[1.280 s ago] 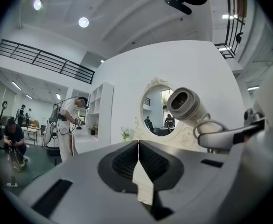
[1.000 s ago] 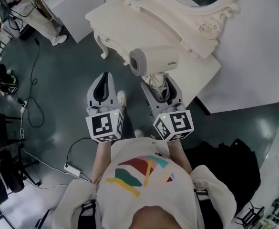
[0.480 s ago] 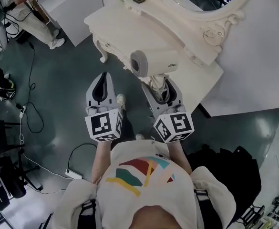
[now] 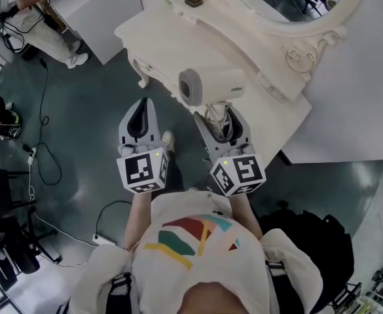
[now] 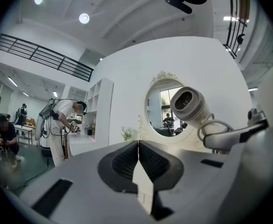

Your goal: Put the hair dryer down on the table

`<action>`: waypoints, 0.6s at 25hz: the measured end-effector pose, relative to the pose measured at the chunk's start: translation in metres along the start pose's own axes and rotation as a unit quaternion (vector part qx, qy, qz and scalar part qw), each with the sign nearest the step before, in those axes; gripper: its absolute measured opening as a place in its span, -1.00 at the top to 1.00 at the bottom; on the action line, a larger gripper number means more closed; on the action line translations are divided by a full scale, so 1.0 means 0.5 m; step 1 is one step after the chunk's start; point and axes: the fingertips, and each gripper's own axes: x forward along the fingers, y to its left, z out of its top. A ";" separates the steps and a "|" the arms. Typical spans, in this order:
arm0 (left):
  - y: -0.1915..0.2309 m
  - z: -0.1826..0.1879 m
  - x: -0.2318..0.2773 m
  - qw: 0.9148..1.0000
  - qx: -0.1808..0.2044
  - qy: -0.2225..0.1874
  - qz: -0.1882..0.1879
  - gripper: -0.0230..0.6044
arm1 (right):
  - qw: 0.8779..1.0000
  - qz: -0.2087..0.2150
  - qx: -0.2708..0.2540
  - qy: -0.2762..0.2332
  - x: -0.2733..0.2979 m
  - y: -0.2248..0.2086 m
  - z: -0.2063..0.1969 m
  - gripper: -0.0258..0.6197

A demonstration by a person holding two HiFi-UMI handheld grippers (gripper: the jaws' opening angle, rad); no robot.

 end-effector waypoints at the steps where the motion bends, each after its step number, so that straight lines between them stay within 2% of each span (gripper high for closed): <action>1: 0.002 0.002 0.011 1.000 0.001 -0.001 -0.002 0.91 | 1.000 -0.002 0.000 -0.001 0.010 -0.004 0.002 -0.01; 11: 0.048 0.019 0.137 1.000 -0.008 0.000 -0.021 0.91 | 0.999 -0.018 -0.030 0.007 0.132 -0.026 0.033 -0.01; 15: 0.088 0.025 0.203 1.000 -0.015 0.002 -0.027 0.91 | 0.999 -0.022 -0.022 0.009 0.203 -0.027 0.046 -0.01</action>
